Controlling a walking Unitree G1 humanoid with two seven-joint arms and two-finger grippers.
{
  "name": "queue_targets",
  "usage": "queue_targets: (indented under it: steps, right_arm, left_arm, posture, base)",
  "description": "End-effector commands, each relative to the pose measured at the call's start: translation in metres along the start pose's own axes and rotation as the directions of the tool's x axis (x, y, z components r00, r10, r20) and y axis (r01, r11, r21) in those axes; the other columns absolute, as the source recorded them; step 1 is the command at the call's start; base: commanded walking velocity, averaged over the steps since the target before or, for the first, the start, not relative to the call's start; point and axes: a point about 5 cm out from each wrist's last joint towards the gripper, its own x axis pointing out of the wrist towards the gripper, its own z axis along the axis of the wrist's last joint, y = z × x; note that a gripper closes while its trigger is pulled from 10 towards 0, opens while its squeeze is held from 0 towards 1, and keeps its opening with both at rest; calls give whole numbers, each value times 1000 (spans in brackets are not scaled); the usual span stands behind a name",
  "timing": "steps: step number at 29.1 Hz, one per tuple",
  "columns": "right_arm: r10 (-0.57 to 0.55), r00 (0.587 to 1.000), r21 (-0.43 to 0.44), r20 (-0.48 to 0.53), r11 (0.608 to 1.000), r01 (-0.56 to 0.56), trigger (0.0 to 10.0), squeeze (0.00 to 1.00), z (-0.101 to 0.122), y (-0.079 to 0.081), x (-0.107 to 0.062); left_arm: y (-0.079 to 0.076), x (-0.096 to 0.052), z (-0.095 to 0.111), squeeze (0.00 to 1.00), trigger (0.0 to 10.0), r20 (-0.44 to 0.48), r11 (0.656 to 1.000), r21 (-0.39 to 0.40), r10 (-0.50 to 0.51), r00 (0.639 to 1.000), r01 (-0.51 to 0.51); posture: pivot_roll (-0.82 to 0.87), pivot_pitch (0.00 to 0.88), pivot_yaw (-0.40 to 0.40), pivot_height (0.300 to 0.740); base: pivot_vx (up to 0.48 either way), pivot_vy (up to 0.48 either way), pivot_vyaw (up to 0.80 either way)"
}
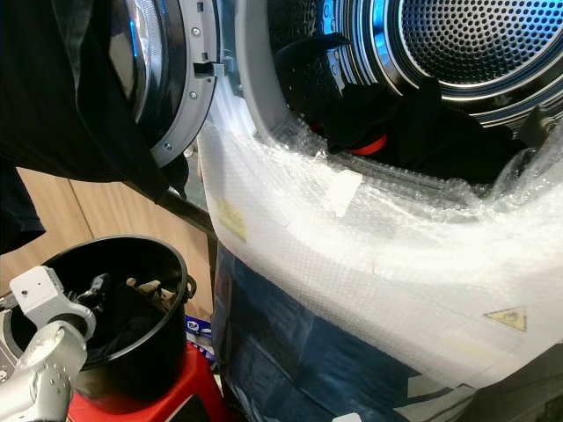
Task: Clothes washing
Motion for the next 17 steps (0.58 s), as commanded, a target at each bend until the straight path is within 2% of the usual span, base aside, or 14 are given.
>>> queue_targets:
  steps: [1,2,3,7,11,14,17]
  right_arm:
    - [-4,1000,-6,-29,1000,3,10000,0,-7,-3,-1]
    - [-4,1000,-4,-29,1000,4,10000,0,-7,-4,-1]
    - [-6,1000,-2,-30,1000,6,10000,0,-8,-4,-1]
    - [7,999,-3,-38,1000,-8,10000,0,-11,-3,-1]
    - [15,999,-6,-48,1000,-16,10000,0,-14,0,-1]
    - [24,998,-38,-53,999,-26,10000,0,-15,2,-1]
    - [20,998,-34,-54,999,-21,10000,0,-16,2,-1]
  left_arm:
    - [-5,3,2,0,10000,-21,997,61,-50,999,52]
    - [-5,3,2,0,10000,-24,996,70,-51,998,52]
    - [1,4,6,1000,10000,-24,995,92,-25,999,27]
    - [5,7,6,1000,10000,-68,995,101,-14,998,21]
    - [3,8,-4,1000,10000,-148,986,138,-69,987,90]
    - [2,8,-8,1000,10000,-177,985,121,-98,979,121]
    - [1,12,-15,1000,10000,-213,983,94,-137,967,160]
  posture:
    - [251,3,-65,740]
    - [251,3,-65,740]
    - [243,1,-57,740]
    - [239,0,-52,740]
    - [245,0,-60,740]
    - [242,0,-57,740]
    - [227,0,-48,740]
  base:
    - [0,0,0]
    - [0,0,0]
    - [0,0,0]
    - [0,0,0]
    - [0,0,0]
    - [0,0,0]
    - [0,0,0]
